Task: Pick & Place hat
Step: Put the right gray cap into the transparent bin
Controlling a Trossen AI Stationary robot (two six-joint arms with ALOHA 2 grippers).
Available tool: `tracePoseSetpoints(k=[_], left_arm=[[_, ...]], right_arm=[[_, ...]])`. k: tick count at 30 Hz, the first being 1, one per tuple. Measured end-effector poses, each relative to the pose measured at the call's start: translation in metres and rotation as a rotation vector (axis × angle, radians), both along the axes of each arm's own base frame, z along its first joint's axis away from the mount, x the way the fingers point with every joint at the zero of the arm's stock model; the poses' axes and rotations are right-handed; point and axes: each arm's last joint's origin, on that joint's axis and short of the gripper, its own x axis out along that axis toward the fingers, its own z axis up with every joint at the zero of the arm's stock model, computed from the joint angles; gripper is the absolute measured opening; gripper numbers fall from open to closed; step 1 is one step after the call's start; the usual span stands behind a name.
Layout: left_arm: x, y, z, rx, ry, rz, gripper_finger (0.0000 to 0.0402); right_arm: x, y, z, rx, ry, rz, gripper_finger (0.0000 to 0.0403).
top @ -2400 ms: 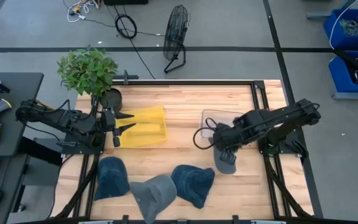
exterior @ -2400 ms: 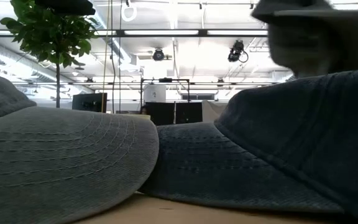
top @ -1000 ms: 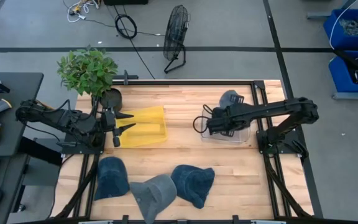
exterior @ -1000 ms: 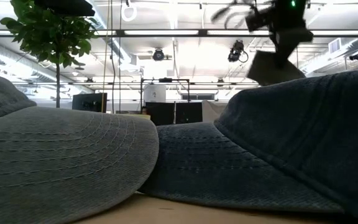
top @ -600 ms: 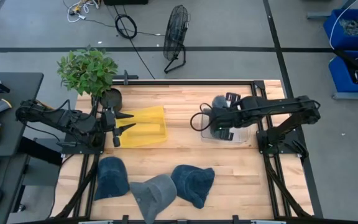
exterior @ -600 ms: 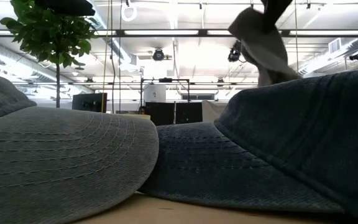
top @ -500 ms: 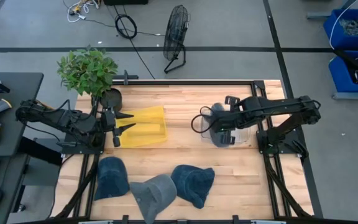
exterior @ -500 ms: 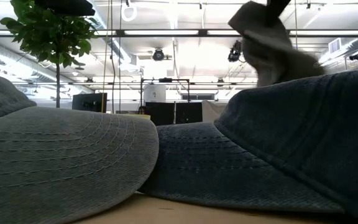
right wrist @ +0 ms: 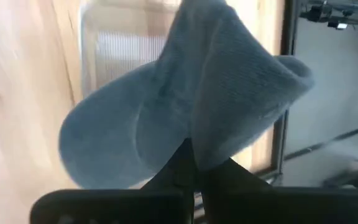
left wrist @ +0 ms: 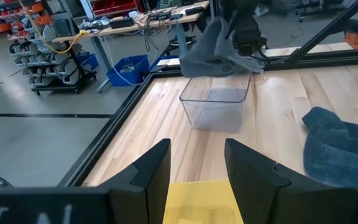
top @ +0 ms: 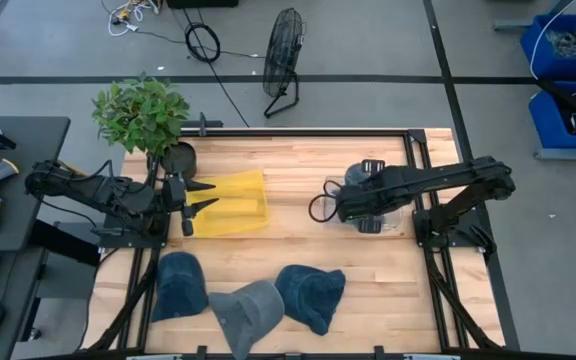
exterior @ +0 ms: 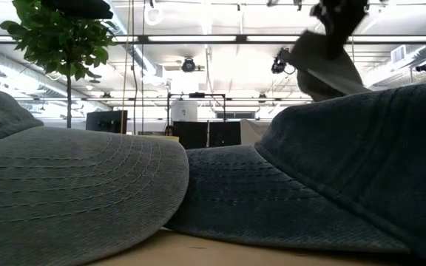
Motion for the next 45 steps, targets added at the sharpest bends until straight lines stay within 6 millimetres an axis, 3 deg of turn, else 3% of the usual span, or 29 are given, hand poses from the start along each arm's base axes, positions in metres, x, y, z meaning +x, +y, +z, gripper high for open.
tracePoseSetpoints(k=[8,13,17,21,24,28,32,36,45], left_arm=[[0.0,0.0,0.0,0.004,0.003,-0.001,0.0156],[0.0,0.0,0.0,0.004,0.005,-0.001,0.0156],[0.0,0.0,0.0,0.005,0.005,-0.001,0.0156],[0.0,0.0,0.0,0.005,0.005,-0.001,0.0156],[0.0,0.0,0.0,0.005,0.005,-0.001,0.0156],[0.0,0.0,0.0,0.005,0.005,-0.001,0.0156],[0.0,0.0,0.0,0.005,0.005,-0.001,0.0156],[0.0,0.0,0.0,0.005,0.005,-0.001,0.0156],[0.0,0.0,0.0,-0.019,-0.003,0.004,0.0156]], right_arm=[[-0.004,-0.003,-0.058,-0.082,0.182,0.186,0.0011],[-0.002,-0.003,-0.076,-0.125,0.247,0.371,0.0011],[0.004,-0.001,-0.074,-0.206,0.281,0.538,0.0011],[0.01,0.001,-0.056,-0.255,0.296,0.654,0.0011],[0.013,0.002,-0.039,-0.207,0.264,0.687,0.0011],[0.015,-0.001,-0.027,-0.01,0.188,0.699,0.0011],[0.015,-0.006,-0.027,0.124,0.117,0.591,0.0011],[0.016,-0.014,-0.031,0.082,0.072,0.415,0.0011],[0.016,-0.026,-0.031,0.061,0.035,0.259,0.0044]])
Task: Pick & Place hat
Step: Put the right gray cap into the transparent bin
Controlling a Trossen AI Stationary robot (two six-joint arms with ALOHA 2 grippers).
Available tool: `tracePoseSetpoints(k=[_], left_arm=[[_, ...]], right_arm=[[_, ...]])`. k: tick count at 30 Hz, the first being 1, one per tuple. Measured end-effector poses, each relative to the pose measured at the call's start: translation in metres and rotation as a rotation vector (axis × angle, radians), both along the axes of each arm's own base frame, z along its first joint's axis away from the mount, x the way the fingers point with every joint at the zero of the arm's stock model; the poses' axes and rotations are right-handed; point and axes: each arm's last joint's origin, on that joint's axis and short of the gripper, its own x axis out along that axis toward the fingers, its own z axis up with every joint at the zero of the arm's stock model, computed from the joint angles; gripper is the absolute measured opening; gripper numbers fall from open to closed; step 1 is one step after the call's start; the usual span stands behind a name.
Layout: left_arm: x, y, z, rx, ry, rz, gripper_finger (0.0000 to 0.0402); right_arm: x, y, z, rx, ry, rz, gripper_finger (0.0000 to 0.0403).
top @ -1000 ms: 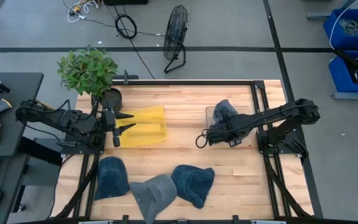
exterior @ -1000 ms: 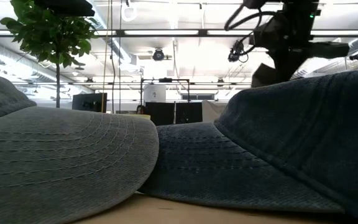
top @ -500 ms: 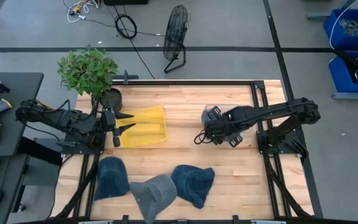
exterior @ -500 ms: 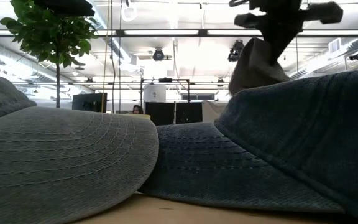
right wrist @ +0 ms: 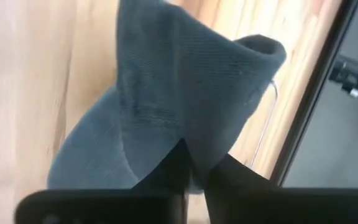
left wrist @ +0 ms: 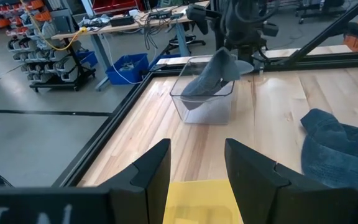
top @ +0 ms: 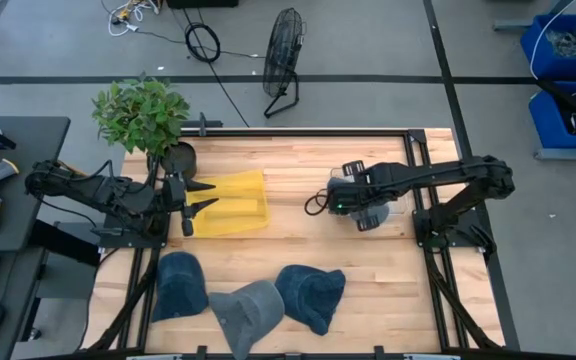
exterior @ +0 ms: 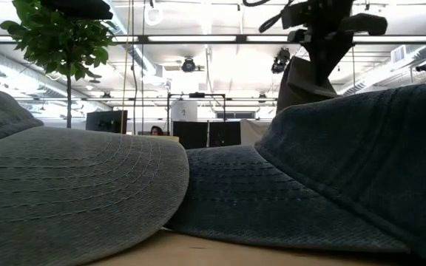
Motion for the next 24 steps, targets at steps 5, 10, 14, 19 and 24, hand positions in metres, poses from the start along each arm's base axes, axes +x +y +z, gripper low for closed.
tracePoseSetpoints(k=[5,10,14,19,24], left_arm=[[0.0,0.0,0.0,-0.006,-0.002,0.002,0.0156],[0.0,0.0,0.0,-0.006,-0.002,0.002,0.0156],[0.0,0.0,0.0,-0.006,0.0,0.002,0.0156],[0.0,0.0,-0.002,-0.001,0.015,0.002,0.0156],[0.0,0.0,-0.002,0.0,0.018,0.002,0.0156]], right_arm=[[-0.008,-0.003,0.0,-0.016,0.072,-0.043,0.0076],[-0.018,-0.005,0.001,-0.083,0.142,-0.124,0.0092],[-0.02,-0.001,0.0,0.033,0.125,-0.27,0.0088],[-0.02,0.013,-0.002,0.271,0.139,-0.327,0.0054],[-0.014,0.035,-0.003,0.43,0.095,-0.317,0.0008]])
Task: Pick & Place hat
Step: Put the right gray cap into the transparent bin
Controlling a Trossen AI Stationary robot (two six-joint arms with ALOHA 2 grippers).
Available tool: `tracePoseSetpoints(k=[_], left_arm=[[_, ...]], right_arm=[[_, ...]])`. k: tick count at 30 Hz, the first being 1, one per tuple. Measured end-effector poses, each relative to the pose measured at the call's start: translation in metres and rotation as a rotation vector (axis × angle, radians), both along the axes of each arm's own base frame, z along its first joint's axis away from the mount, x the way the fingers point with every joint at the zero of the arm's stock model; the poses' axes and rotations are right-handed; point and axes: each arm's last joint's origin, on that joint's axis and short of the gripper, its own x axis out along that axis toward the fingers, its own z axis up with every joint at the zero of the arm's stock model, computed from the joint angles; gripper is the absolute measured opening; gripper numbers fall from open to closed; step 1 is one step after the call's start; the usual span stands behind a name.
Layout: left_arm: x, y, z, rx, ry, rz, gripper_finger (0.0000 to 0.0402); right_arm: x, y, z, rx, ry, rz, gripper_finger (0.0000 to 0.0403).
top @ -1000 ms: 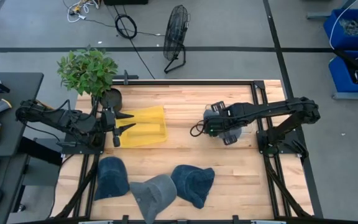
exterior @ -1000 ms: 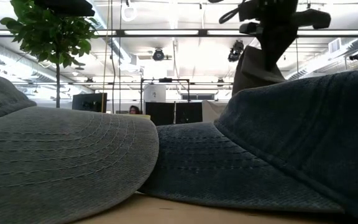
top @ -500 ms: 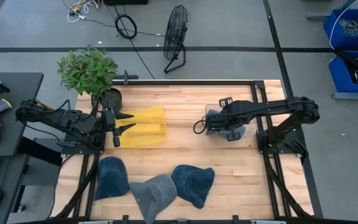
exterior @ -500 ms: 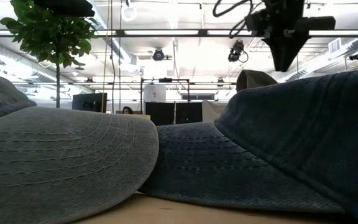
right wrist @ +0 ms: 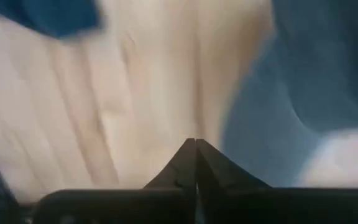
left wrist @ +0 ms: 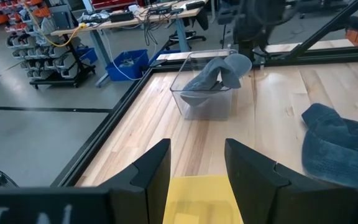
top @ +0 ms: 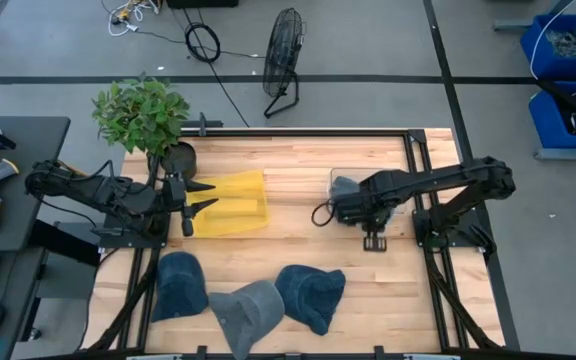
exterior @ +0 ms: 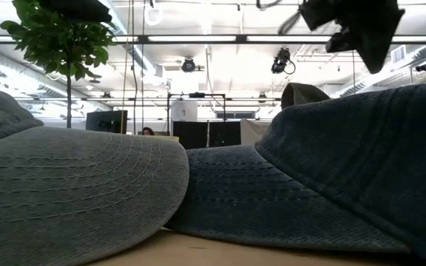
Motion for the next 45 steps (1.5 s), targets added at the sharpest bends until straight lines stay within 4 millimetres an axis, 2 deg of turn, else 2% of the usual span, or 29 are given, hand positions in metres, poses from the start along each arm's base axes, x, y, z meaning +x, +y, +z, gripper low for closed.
tracePoseSetpoints(k=[4,7,12,17,22,27,32,39,41,45], left_arm=[[0.0,0.0,0.0,0.001,0.003,0.0,0.0156],[0.0,0.0,0.0,0.001,0.003,-0.001,0.0156],[0.0,0.0,0.0,-0.021,-0.005,0.006,0.0156],[0.0,0.0,0.0,-0.04,-0.011,0.01,0.0156],[0.0,0.0,0.0,-0.04,-0.011,0.01,0.0156],[0.0,0.0,0.0,-0.04,-0.011,0.01,0.0156],[0.0,0.0,0.0,-0.04,-0.011,0.011,0.0156],[0.0,0.0,0.0,-0.04,-0.011,0.01,0.0156],[0.0,0.0,0.0,-0.041,-0.011,0.009,0.0156],[0.0,-0.001,-0.001,-0.071,-0.013,-0.015,0.0156]], right_arm=[[0.008,0.017,-0.012,0.029,-0.105,0.026,0.0004],[0.007,0.025,-0.03,0.01,-0.107,0.028,0.0004],[-0.004,0.025,-0.06,-0.095,-0.051,-0.05,0.0002],[-0.015,0.018,-0.074,-0.216,0.022,-0.05,0.0001],[-0.025,0.014,-0.07,-0.287,0.119,-0.011,0.0001],[-0.035,0.01,-0.053,-0.394,0.234,0.013,0.0001],[-0.031,0.004,-0.041,-0.572,0.186,0.054,0.0],[-0.014,0.013,-0.04,-0.35,0.042,0.004,0.0],[-0.008,0.017,-0.041,-0.268,-0.008,0.04,0.0],[-0.009,0.017,-0.048,-0.268,-0.001,0.132,0.0]])
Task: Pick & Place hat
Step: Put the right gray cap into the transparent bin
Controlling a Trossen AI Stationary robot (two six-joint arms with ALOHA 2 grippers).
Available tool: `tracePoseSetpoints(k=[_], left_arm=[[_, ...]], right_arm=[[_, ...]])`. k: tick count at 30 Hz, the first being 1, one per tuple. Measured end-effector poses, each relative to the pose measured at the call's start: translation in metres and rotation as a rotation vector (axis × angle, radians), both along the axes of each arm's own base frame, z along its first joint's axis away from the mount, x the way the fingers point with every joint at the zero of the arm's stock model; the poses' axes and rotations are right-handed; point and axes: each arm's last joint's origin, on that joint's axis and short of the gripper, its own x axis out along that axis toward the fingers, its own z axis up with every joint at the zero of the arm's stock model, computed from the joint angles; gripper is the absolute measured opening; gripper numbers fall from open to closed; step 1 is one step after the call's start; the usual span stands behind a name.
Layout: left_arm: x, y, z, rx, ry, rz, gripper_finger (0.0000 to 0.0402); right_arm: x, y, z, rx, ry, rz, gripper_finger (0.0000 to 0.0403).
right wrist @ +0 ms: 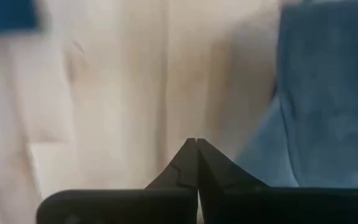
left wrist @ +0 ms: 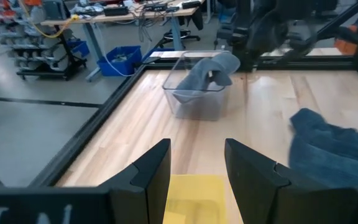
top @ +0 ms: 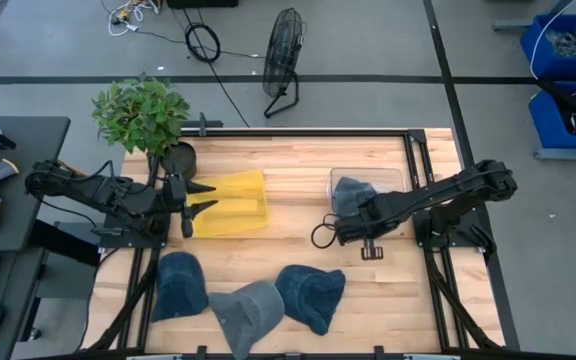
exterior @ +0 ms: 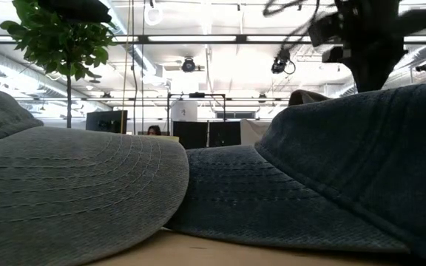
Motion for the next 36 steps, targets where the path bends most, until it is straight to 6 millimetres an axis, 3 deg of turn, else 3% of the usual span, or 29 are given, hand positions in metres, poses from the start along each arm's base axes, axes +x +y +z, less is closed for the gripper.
tracePoseSetpoints(k=[8,17,30,36], left_arm=[[0.0,-0.001,0.0,-0.013,0.002,-0.032,0.0156],[0.0,-0.001,0.0,-0.012,0.002,-0.032,0.0156],[0.0,-0.001,0.0,-0.011,0.003,-0.032,0.0156],[0.0,-0.001,0.0,-0.011,0.003,-0.032,0.0156]], right_arm=[[-0.012,-0.016,-0.022,-0.076,0.104,-0.051,0.0],[-0.026,-0.029,-0.009,-0.335,0.253,0.016,0.0],[-0.009,-0.057,-0.012,-0.423,0.124,-0.013,0.0],[0.008,-0.072,-0.017,-0.226,-0.028,-0.085,0.0]])
